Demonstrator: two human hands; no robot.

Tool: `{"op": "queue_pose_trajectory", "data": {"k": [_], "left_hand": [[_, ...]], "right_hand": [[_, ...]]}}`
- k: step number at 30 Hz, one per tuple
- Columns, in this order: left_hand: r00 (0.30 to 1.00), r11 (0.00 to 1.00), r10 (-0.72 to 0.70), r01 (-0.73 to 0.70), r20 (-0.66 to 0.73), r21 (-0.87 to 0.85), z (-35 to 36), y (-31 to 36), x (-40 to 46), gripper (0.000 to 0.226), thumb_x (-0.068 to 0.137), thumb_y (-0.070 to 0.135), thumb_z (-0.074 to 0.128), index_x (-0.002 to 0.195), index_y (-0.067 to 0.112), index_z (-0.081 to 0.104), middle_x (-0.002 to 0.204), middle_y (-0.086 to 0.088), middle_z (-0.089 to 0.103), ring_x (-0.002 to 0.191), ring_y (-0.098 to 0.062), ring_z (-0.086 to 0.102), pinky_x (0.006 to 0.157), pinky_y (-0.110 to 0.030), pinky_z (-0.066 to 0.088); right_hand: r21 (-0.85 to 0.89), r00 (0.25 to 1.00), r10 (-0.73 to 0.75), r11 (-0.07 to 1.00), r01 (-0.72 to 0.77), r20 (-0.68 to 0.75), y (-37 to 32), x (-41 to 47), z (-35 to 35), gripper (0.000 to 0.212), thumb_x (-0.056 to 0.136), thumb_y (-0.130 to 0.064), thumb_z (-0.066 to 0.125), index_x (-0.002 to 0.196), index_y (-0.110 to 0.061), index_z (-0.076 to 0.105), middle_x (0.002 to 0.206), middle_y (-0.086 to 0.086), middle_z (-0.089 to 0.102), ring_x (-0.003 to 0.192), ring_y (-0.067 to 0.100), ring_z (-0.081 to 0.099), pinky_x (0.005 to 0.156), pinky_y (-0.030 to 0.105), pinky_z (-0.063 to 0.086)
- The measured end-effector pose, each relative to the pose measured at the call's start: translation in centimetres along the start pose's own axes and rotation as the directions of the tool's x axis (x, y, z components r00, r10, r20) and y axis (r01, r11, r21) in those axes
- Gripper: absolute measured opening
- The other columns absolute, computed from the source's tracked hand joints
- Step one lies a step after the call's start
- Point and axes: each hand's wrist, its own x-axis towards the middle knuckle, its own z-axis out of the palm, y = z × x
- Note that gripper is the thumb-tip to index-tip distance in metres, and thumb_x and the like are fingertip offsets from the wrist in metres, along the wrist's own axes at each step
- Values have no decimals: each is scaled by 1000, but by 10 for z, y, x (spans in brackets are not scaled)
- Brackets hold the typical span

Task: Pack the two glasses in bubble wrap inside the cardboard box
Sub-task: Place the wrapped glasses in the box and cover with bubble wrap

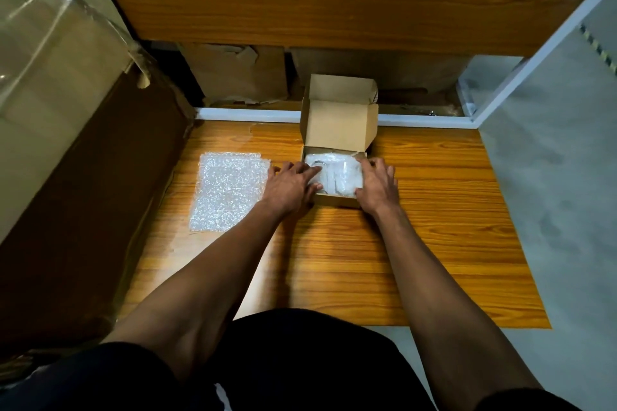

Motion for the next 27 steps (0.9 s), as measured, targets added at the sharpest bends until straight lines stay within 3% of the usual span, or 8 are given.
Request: {"op": "queue_pose_trajectory", "data": {"k": [4,9,12,19,27], "left_hand": [[1000,997,3,-3,-2,-74,-1,-3,2,65,107,57,46,164,29,32,165,-8,35,146,-34,40,116,-56,41],[1000,984,-4,6,13,-177,-3,2,7,67,105,50,57,163,22,37,166,-11,35,146,-35,41,117,-51,43],[1000,979,-12,13,3,-202,-7,4,9,69,103,45,63,161,18,37,163,-13,39,141,-37,47,115,-49,45],[999,979,-5,-1,-31,-204,-9,2,13,70,100,44,69,155,10,45,154,-15,48,128,-39,58,104,-48,50],[999,979,20,-27,-40,-201,-13,3,9,63,104,43,62,156,13,43,157,-12,43,130,-35,56,106,-47,49]], "right_hand": [[203,998,50,977,-57,41,3,-6,-1,85,91,-21,79,160,-26,31,157,7,39,144,32,36,111,47,41],[10,988,17,1000,-18,152,5,5,-12,85,84,-36,86,154,-15,43,153,12,48,140,32,44,107,44,45],[-68,989,9,998,1,147,0,10,-15,81,81,-37,88,147,-12,48,143,12,55,130,31,52,98,42,49],[-63,984,-33,997,44,173,6,11,-13,71,87,-39,82,144,-10,50,141,16,55,128,35,53,100,44,47],[-76,994,-5,997,13,109,1,5,-12,76,87,-35,84,148,-13,44,140,14,56,128,33,53,95,42,50]]}}
